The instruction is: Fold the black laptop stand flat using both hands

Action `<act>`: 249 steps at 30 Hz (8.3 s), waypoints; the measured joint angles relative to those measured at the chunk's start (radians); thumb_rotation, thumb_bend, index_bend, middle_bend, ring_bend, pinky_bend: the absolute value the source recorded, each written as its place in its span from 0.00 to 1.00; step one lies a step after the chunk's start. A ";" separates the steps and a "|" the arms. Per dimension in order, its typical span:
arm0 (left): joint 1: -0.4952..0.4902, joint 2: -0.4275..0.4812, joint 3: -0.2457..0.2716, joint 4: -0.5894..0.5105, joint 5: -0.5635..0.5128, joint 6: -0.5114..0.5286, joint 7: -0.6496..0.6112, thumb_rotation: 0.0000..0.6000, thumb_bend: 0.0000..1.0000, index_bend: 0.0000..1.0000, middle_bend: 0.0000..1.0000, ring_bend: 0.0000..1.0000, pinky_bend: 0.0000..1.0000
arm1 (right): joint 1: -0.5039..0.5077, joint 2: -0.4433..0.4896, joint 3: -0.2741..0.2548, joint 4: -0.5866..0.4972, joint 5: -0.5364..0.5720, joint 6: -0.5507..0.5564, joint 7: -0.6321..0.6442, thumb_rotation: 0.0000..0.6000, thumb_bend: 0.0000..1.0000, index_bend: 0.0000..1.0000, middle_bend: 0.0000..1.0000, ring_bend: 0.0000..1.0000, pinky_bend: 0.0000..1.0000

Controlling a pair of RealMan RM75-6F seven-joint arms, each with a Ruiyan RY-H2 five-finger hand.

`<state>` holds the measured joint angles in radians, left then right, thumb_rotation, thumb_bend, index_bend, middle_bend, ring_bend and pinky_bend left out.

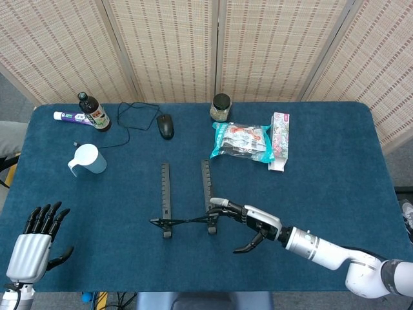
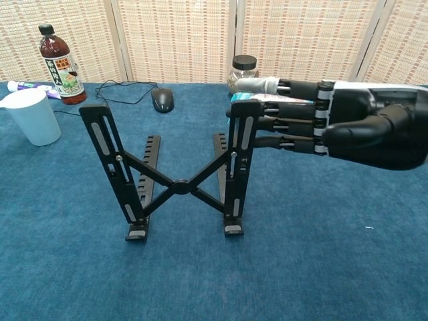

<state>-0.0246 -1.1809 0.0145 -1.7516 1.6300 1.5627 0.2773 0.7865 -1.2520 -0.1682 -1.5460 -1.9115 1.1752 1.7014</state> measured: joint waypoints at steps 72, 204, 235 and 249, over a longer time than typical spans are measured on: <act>0.007 0.000 0.000 0.000 -0.010 -0.002 0.009 1.00 0.17 0.12 0.03 0.00 0.02 | 0.116 -0.233 -0.086 0.223 0.120 -0.106 0.152 1.00 0.00 0.00 0.18 0.00 0.02; -0.425 0.015 -0.008 0.067 -0.108 -0.341 -0.420 1.00 0.17 0.16 0.05 0.01 0.02 | 0.067 0.135 0.262 -0.330 0.578 -0.422 -1.017 1.00 0.01 0.00 0.17 0.00 0.02; -0.456 0.049 -0.069 0.084 -0.143 -0.407 -0.277 1.00 0.17 0.16 0.05 0.01 0.02 | 0.032 -0.106 0.383 -0.242 0.866 -0.037 -1.626 1.00 0.01 0.00 0.13 0.00 0.03; -0.666 -0.098 -0.123 0.316 -0.152 -0.646 -0.193 1.00 0.17 0.14 0.05 0.01 0.02 | -0.053 0.028 0.193 -0.278 0.443 -0.009 -1.921 1.00 0.00 0.00 0.13 0.00 0.03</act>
<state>-0.6910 -1.2787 -0.1083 -1.4351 1.4776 0.9166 0.0842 0.7338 -1.2236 0.0243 -1.8239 -1.4686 1.1659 -0.2193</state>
